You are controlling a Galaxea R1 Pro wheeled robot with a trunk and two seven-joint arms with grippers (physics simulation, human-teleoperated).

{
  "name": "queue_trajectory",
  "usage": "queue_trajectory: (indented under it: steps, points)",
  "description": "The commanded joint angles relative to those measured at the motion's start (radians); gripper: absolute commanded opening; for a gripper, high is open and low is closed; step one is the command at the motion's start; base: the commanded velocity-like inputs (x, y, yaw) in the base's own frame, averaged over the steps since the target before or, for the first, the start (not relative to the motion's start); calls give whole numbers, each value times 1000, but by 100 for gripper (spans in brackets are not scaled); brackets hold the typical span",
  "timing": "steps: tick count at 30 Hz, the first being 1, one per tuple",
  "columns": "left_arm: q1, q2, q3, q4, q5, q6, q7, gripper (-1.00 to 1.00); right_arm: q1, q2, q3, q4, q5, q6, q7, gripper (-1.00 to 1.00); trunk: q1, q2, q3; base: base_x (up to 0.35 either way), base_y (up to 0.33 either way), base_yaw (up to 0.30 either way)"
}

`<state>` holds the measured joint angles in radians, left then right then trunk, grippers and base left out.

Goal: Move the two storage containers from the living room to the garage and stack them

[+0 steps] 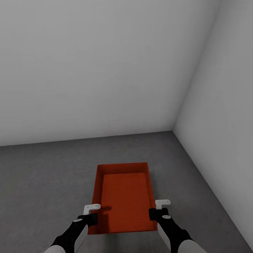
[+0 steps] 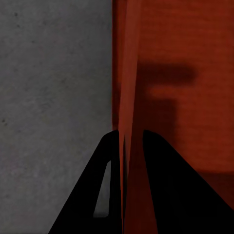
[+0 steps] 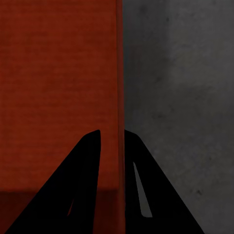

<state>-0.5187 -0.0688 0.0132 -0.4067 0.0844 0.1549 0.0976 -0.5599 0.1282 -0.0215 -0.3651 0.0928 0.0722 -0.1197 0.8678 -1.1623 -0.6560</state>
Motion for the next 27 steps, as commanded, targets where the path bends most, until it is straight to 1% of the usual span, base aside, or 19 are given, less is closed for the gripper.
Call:
queue_trajectory:
  steps: [1,22,27]
  points:
    - [2,0,-24,-3,-2,5,-38,-100,-19,1,-32,-2,1,8,-18,-100,4,-8,-4,0,0,0]
    - [2,0,-24,-3,-3,5,-39,-100,-18,1,-32,-2,2,8,-18,-100,84,-155,-70,0,0,0]
    - [2,0,-24,-3,-3,5,-38,-100,-19,1,-32,-2,1,8,-18,-100,84,-155,-70,0,0,0]
